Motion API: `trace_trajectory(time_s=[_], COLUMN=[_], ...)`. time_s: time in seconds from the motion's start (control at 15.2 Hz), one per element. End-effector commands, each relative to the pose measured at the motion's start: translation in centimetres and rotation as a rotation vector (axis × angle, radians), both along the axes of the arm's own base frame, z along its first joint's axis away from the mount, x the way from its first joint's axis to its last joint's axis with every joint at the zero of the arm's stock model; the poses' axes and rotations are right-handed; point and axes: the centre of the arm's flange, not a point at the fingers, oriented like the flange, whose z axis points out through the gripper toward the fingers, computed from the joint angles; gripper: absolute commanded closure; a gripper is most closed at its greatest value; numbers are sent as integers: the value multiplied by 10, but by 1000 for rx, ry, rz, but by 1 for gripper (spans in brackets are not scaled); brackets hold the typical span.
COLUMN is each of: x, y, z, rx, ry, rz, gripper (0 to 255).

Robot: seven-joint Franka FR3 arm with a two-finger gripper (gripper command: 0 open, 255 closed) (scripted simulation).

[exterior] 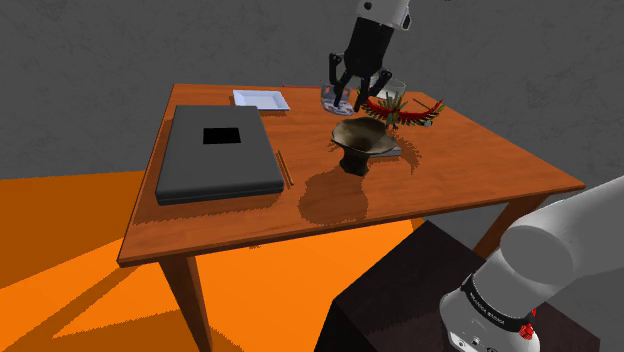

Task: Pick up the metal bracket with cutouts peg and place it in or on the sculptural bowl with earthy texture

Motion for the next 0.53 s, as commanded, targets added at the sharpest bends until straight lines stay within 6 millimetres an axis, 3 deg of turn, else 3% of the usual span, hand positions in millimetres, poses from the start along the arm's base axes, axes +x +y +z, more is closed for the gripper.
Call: trace_trajectory(time_s=[0.0,0.46], x=[-1,-7], y=[-25,-117], z=[0,4], rx=[0,0], ry=[0,0], rz=[2,2], gripper=[255,255])
